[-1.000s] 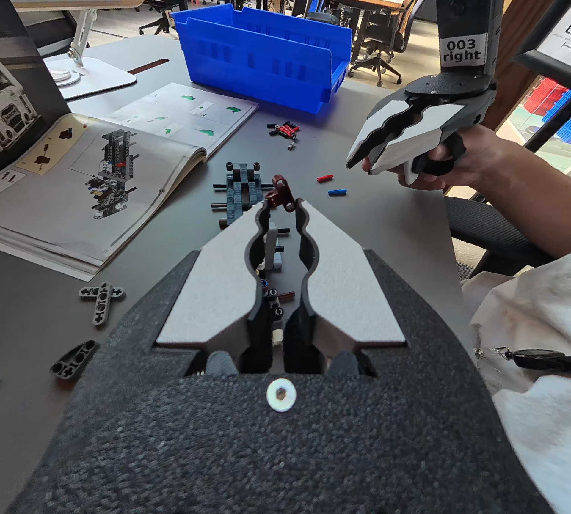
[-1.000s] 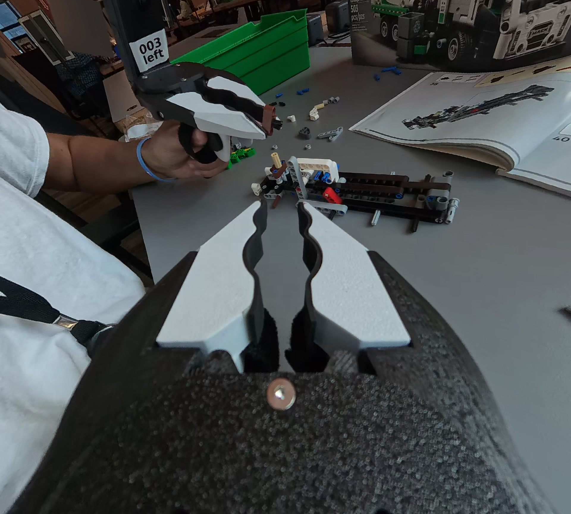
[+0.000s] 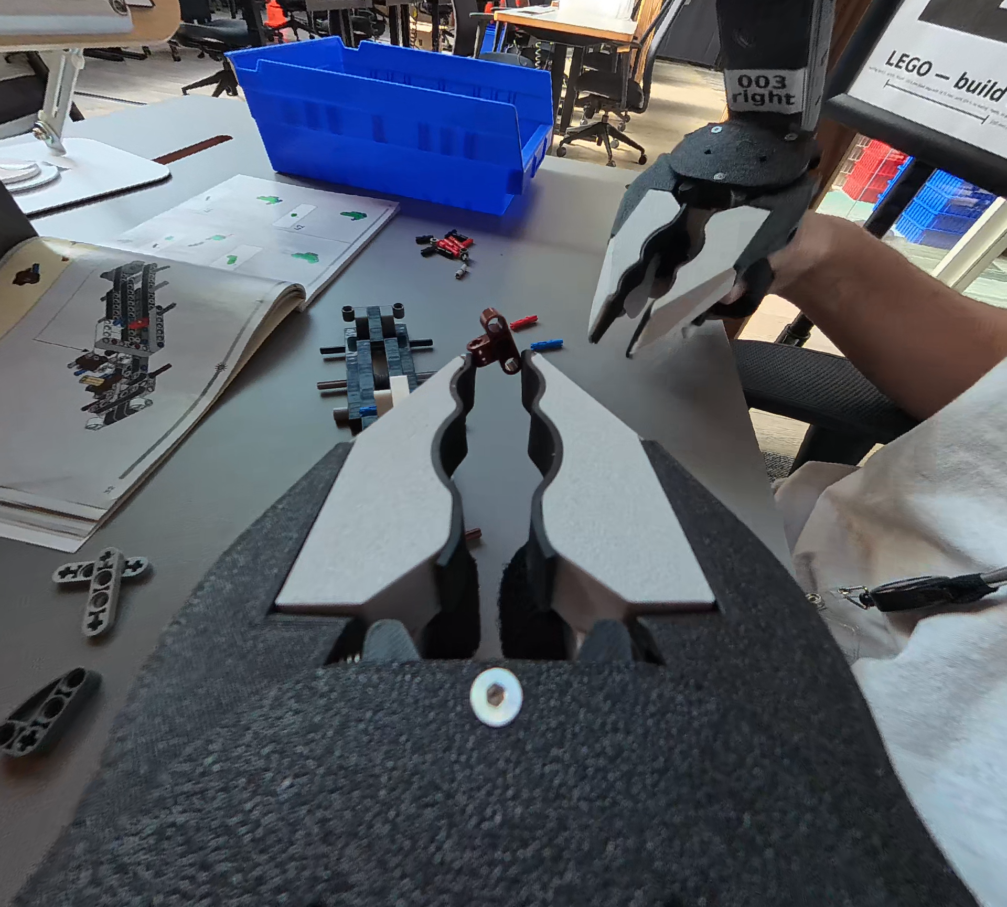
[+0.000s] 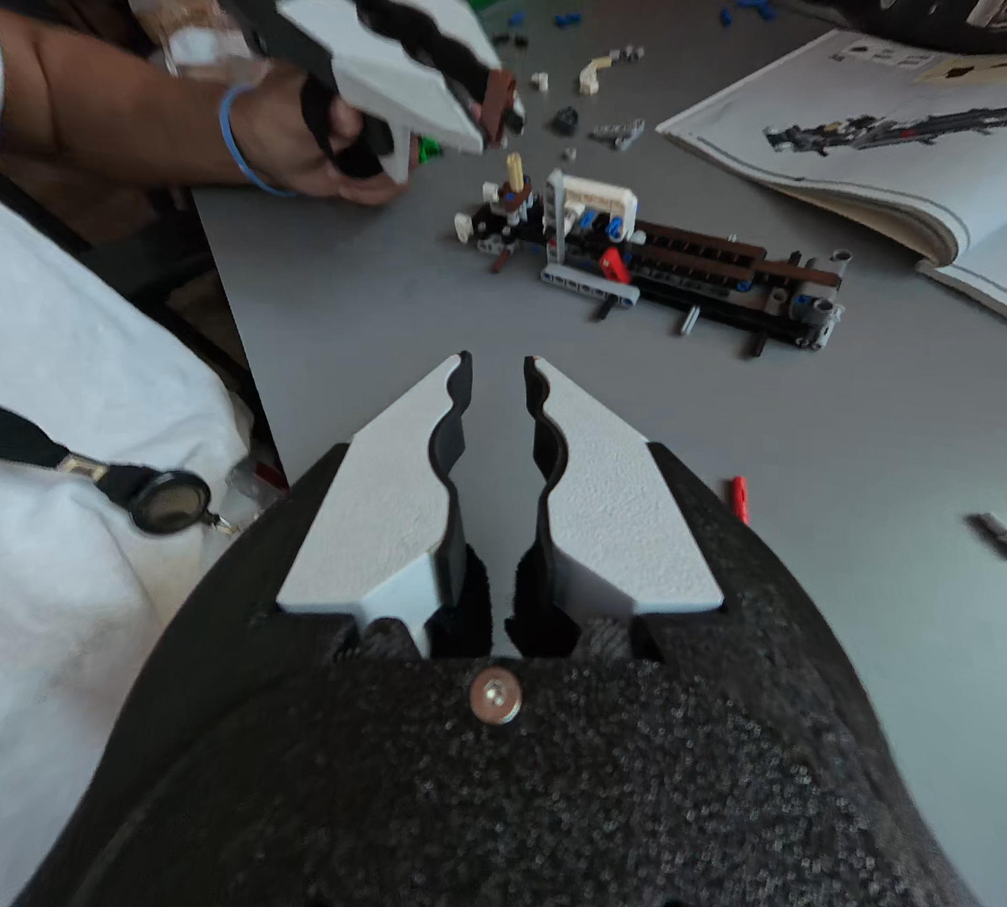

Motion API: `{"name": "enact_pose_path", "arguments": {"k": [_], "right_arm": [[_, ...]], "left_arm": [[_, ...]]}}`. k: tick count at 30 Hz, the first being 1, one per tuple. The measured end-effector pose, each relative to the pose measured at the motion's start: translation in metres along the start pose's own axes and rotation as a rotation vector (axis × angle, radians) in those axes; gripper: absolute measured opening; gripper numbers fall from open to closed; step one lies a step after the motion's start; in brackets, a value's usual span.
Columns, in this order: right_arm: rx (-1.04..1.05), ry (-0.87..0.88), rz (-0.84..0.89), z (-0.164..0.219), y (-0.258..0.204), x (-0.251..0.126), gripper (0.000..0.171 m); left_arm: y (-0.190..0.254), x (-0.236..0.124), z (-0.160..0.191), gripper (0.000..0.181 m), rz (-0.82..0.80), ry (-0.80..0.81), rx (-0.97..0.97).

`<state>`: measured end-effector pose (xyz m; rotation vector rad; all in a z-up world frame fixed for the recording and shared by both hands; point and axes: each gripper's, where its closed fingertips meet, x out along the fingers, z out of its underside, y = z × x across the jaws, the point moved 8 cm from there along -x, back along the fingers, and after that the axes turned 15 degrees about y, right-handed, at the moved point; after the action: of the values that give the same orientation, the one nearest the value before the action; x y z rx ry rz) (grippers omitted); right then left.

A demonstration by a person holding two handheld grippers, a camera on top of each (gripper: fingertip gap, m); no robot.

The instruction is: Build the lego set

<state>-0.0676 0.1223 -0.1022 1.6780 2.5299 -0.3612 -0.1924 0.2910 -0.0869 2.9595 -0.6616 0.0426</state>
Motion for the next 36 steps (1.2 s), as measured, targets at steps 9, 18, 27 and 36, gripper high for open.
{"name": "enact_pose_path", "arguments": {"k": [9, 18, 27, 36], "right_arm": [[0.354, 0.362, -0.239, -0.030, 0.005, 0.043, 0.015], [0.502, 0.459, -0.383, -0.031, 0.003, 0.053, 0.007], [0.478, 0.423, -0.398, -0.033, 0.001, 0.053, 0.003], [0.153, 0.031, -0.325, -0.037, 0.005, 0.052, 0.003]], "left_arm": [[0.016, -0.002, -0.010, 0.015, 0.120, 0.108, -0.057], [0.021, -0.002, -0.013, 0.015, 0.165, 0.136, -0.100], [0.022, 0.000, -0.009, 0.014, 0.172, 0.095, -0.105], [0.017, 0.007, 0.009, 0.022, 0.143, -0.105, -0.058]]}}
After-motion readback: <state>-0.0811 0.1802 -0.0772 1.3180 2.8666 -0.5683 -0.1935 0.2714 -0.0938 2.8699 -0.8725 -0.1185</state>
